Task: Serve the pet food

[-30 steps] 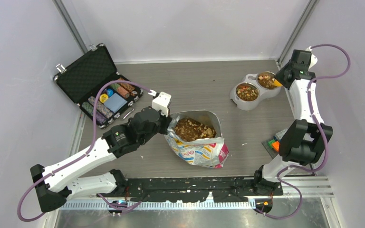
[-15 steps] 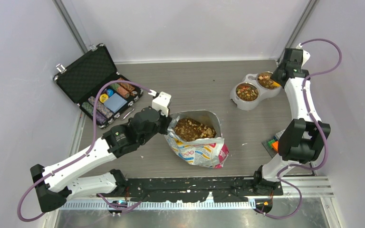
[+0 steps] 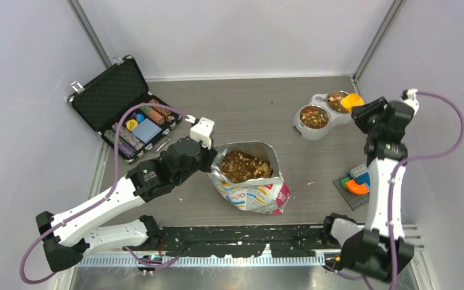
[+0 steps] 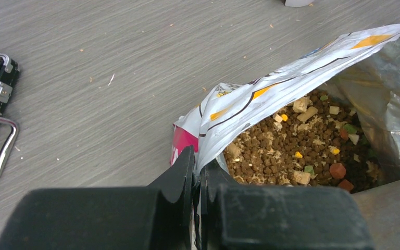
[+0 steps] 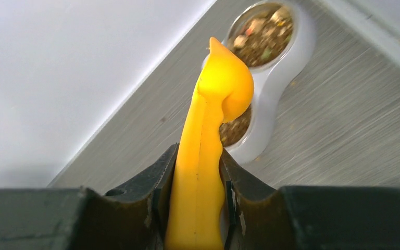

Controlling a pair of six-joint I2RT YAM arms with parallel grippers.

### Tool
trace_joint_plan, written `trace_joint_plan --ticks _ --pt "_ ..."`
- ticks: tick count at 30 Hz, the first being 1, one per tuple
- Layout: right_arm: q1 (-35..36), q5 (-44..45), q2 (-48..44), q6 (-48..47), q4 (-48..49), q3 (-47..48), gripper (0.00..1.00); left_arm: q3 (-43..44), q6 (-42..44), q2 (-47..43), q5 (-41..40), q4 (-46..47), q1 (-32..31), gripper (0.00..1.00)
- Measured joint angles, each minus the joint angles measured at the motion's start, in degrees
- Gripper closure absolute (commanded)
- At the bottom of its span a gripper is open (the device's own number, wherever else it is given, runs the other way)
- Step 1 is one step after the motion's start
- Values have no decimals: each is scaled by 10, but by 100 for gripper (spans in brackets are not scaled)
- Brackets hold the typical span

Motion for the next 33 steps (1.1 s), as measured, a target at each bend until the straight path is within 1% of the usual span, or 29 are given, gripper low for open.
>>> trace_joint_plan --ticks 4,8,11,13,16,18,20,23,24,26,27,28,29,30,31,32,33 --pt "-28 -113 -133 60 55 -130 95 -5 -12 -17 1 -12 0 100" --pt "-29 -194 -255 102 74 -235 95 -8 -17 -27 -2 -23 1 100" --pt "-29 -238 -346 116 57 -301 94 -8 -17 -29 -4 -25 1 100" --pt "-29 -255 -397 121 33 -335 91 -8 -17 -29 -4 -25 1 100" --pt "-29 -271 -480 125 -3 -394 90 -7 -17 -27 -4 -25 1 100" --pt "-29 -277 -514 126 -23 -432 90 -7 -17 -26 -4 -24 1 100" --pt "-29 -283 -529 129 -32 -466 89 -6 -17 -24 -4 -24 1 100" --pt "-29 -292 -531 131 -44 -520 83 -5 -17 -23 -4 -24 1 100" --pt "-29 -293 -530 132 -50 -533 82 -5 -17 -23 -4 -24 1 100" --pt "-29 -292 -527 124 -46 -535 75 -4 -17 -23 -4 -25 1 100" --pt "-29 -291 -528 120 -49 -535 66 -4 -17 -23 -4 -25 1 100" --pt "-29 -287 -528 114 -49 -535 61 -4 -17 -23 -4 -25 1 100" --pt "-29 -283 -529 108 -51 -535 50 -4 -17 -23 -4 -25 1 100" --pt "-28 -276 -530 102 -53 -535 44 -4 -17 -23 -4 -25 1 100" --pt "-28 -261 -532 93 -60 -534 29 -4 -17 -23 -4 -25 1 100" --pt "-28 -247 -532 87 -66 -532 18 -4 -17 -23 -4 -25 1 100" --pt "-29 -234 -533 82 -76 -530 2 -4 -17 -23 -4 -25 1 100"
